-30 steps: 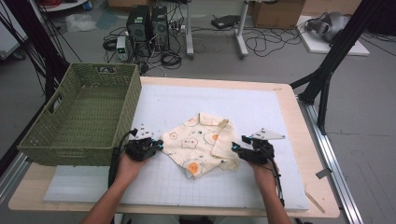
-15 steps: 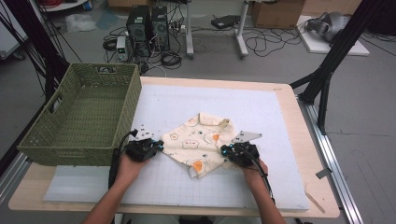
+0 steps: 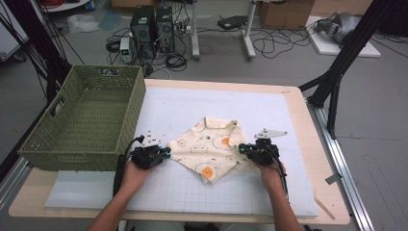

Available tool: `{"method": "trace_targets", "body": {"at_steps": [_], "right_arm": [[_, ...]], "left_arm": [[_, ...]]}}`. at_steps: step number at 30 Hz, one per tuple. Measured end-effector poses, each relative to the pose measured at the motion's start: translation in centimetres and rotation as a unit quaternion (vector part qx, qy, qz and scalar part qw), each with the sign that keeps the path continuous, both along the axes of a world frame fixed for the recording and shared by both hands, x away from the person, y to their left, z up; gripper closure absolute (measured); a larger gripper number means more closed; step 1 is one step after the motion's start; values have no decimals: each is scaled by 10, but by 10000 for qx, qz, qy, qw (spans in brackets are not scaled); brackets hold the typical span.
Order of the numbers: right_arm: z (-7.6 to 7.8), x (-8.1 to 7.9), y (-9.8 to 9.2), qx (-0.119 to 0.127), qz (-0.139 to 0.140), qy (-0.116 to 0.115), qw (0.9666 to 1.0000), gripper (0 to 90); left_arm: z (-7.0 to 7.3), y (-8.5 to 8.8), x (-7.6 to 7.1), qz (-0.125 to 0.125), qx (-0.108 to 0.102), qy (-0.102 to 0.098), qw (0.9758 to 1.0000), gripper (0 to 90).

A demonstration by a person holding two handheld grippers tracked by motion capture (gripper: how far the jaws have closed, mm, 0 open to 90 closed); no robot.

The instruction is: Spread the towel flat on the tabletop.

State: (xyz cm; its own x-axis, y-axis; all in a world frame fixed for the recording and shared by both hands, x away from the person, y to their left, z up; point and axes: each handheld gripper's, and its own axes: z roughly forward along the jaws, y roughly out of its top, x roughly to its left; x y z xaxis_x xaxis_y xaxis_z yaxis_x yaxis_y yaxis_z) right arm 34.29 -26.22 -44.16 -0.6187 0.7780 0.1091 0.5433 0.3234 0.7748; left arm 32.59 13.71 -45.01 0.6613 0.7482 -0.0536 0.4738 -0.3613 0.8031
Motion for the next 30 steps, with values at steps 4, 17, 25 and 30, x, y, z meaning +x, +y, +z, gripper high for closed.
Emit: {"method": "trace_targets", "body": {"at_steps": [4,17,25,30], "right_arm": [[2,1,-13,-440,-579,-270,9970,869],[9,3,-56,-496,-2059,-616,9754,654],[18,-39,-22,-594,-1204,-1032,9856,542],[15,-67,-13,-772,-948,-944,9880,540]], "left_arm": [[0,-1,-2,-18,-8,11,10000,859],[0,4,-7,-156,-165,105,9997,836],[11,8,-4,93,-414,-172,9990,551],[20,7,8,127,-580,-305,9978,508]]}}
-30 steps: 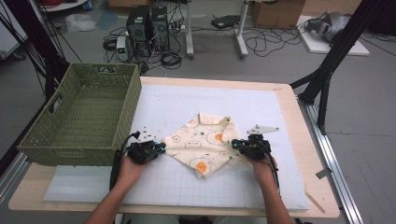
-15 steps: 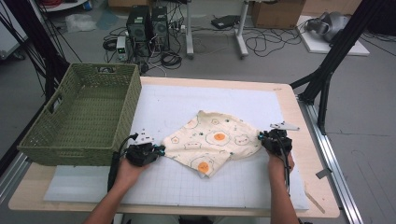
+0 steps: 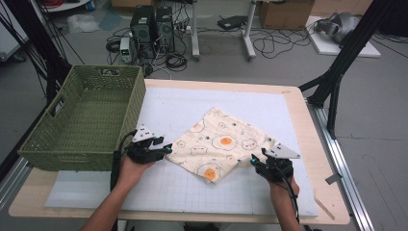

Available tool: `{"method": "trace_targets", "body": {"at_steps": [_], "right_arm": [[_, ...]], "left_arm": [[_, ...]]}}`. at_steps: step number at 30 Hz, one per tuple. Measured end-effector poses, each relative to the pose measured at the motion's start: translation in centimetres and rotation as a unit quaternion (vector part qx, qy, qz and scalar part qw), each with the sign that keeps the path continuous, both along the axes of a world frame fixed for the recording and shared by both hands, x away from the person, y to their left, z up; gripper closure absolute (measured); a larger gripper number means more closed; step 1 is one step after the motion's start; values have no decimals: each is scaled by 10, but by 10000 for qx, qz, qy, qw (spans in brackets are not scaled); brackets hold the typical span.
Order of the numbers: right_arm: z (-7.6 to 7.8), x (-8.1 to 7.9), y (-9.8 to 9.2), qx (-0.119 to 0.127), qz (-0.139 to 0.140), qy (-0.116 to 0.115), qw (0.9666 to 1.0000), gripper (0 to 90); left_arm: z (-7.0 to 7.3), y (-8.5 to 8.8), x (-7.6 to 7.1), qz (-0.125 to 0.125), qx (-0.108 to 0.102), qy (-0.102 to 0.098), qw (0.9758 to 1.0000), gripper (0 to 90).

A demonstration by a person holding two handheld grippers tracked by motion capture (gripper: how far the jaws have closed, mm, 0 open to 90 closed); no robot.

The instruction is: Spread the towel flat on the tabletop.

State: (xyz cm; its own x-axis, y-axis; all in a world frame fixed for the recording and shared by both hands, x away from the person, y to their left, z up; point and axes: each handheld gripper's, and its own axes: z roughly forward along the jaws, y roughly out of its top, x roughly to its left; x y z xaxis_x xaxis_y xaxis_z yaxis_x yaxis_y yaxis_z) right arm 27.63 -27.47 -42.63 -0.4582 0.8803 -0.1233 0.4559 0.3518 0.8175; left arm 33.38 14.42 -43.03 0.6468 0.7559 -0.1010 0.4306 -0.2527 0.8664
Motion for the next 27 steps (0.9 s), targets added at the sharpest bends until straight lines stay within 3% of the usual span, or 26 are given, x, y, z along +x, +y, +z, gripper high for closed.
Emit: {"method": "trace_targets", "body": {"at_steps": [3,7,12,14,15,16,17,27], "right_arm": [[2,-7,-8,216,-76,-18,9997,527],[1,-13,-18,351,-222,-3,9991,498],[-3,-18,-26,484,-351,48,9982,496],[-3,-18,-27,501,-384,58,9980,496],[-3,-18,-26,503,-358,37,9981,495],[-3,-18,-26,503,-358,37,9981,495],[-4,-18,-25,514,-332,47,9981,494],[-4,-17,-22,583,-296,61,9978,490]], "left_arm": [[2,-8,13,-25,112,-20,9999,494],[-1,-26,29,-165,327,165,9992,452],[-17,-48,35,-384,829,383,9951,449],[-18,-52,33,-455,987,219,9938,464],[-18,-52,32,-533,1005,170,9934,646],[-17,-52,31,-603,1061,118,9925,646],[-17,-52,31,-599,1082,117,9923,838],[-14,-41,32,-306,1024,136,9942,865]]}}
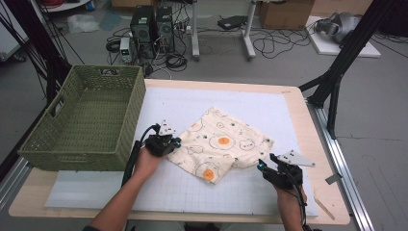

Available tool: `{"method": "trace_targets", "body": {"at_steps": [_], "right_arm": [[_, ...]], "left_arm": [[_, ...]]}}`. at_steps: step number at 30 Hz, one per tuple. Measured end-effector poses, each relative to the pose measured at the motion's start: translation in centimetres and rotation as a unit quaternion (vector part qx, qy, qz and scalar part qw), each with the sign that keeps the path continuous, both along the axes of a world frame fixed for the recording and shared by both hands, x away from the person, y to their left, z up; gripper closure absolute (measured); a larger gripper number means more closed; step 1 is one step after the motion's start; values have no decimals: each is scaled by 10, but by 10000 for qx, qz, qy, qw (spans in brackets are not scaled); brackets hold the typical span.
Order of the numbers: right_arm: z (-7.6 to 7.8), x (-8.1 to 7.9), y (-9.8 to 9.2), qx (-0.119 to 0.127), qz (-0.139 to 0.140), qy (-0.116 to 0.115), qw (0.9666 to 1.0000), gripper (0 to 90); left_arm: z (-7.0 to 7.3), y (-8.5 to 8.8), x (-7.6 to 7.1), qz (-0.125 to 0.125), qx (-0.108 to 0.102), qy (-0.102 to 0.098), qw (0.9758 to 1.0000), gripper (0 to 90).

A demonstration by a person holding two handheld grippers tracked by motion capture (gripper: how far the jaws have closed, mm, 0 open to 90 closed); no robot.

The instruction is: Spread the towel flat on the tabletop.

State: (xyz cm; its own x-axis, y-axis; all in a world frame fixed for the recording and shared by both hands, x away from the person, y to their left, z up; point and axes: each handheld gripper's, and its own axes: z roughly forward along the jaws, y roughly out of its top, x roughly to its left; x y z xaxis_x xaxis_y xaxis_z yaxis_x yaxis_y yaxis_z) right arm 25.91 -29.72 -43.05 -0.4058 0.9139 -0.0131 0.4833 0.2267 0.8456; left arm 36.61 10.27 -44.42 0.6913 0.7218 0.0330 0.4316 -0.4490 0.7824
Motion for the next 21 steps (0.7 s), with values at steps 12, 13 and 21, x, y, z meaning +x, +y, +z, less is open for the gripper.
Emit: {"method": "trace_targets", "body": {"at_steps": [12,13,21], "right_arm": [[-4,0,37,242,453,241,9984,439],[-4,0,37,242,453,241,9984,439],[-21,16,106,-40,905,696,9935,389]], "left_arm": [[0,18,-1,467,-120,-76,9988,865],[0,19,-1,497,-123,-85,9986,865],[2,29,-7,643,-138,-120,9978,865]]}}
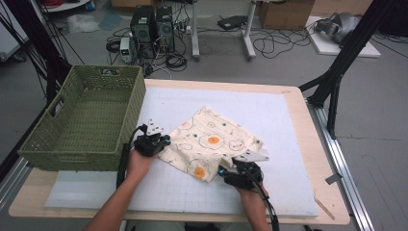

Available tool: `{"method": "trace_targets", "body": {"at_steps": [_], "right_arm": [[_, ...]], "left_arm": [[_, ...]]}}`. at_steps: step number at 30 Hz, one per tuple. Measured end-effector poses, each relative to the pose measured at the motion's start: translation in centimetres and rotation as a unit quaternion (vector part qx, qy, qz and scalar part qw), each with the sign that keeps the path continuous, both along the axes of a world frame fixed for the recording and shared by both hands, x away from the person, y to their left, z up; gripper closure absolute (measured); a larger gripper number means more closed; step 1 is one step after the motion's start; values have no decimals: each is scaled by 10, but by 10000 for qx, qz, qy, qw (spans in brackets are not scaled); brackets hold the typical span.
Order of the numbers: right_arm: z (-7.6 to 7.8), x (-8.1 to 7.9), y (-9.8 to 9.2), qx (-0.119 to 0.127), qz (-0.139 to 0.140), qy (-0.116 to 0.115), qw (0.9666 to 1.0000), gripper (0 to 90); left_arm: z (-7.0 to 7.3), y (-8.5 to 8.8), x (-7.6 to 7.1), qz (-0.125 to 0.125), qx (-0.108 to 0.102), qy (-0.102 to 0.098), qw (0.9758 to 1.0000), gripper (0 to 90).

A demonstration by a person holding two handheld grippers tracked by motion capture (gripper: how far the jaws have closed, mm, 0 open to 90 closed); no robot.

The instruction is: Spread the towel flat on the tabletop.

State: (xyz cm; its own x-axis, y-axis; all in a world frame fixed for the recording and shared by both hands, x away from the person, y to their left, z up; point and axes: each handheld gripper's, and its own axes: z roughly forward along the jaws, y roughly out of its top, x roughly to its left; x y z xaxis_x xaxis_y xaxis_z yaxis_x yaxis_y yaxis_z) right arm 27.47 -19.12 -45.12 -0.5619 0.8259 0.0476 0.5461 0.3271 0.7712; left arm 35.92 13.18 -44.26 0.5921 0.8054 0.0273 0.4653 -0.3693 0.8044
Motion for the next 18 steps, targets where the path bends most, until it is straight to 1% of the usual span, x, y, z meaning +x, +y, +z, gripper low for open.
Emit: {"method": "trace_targets", "body": {"at_steps": [1,3,4,5,7,9,10,11,12,14,16,18], "right_arm": [[-1,1,7,-310,5,-26,9995,384],[0,1,10,-299,24,-68,9995,394],[0,3,12,-333,44,-31,9994,402],[0,3,12,-342,85,-41,9994,442],[0,4,10,-324,266,-89,9991,531],[0,5,10,-268,337,-97,9990,693],[0,5,10,-257,336,-72,9991,746],[1,6,8,-239,367,-73,9990,814],[1,7,5,-233,386,-80,9990,850],[0,10,1,-56,400,28,9992,858],[1,10,-3,-72,425,61,9991,863],[3,10,-12,-124,370,105,9992,864]], "left_arm": [[1,2,-1,14,-16,-10,10000,865],[4,5,-2,98,-111,-60,9999,865],[4,6,-2,111,-153,-90,9998,865],[5,7,-3,96,-152,-103,9998,865],[6,7,-3,85,-165,-119,9998,865],[6,7,-3,72,-148,-90,9998,865],[6,8,-3,68,-133,-97,9998,865],[6,9,-3,85,-164,-89,9998,865],[5,9,-3,90,-175,-62,9998,865],[7,10,-5,61,-128,-55,9999,865],[8,11,-6,62,-186,-92,9998,864],[9,11,-9,25,-222,-89,9997,864]]}}
